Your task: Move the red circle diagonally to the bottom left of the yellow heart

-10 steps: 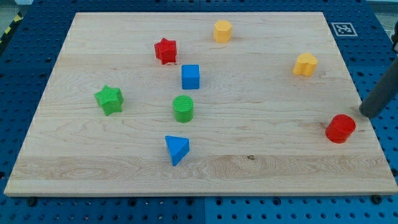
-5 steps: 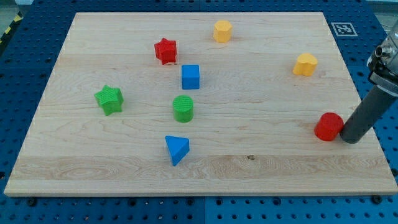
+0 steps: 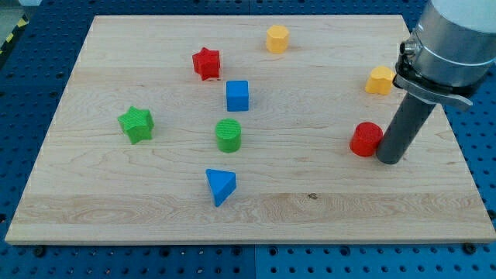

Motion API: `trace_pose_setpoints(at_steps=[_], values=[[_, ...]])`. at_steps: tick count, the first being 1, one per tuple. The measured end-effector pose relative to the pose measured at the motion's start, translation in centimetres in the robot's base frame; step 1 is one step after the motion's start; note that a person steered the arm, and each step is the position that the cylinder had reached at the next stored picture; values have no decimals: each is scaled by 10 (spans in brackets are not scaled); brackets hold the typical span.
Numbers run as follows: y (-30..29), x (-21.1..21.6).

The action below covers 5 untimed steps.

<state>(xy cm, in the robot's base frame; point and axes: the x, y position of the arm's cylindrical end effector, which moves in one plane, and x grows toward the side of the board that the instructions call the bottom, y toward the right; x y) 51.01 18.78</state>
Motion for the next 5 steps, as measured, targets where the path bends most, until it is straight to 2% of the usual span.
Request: trace_pose_setpoints(at_steps=[1,3,5], values=[[-4,-13],[-37,6],[-50,-20]])
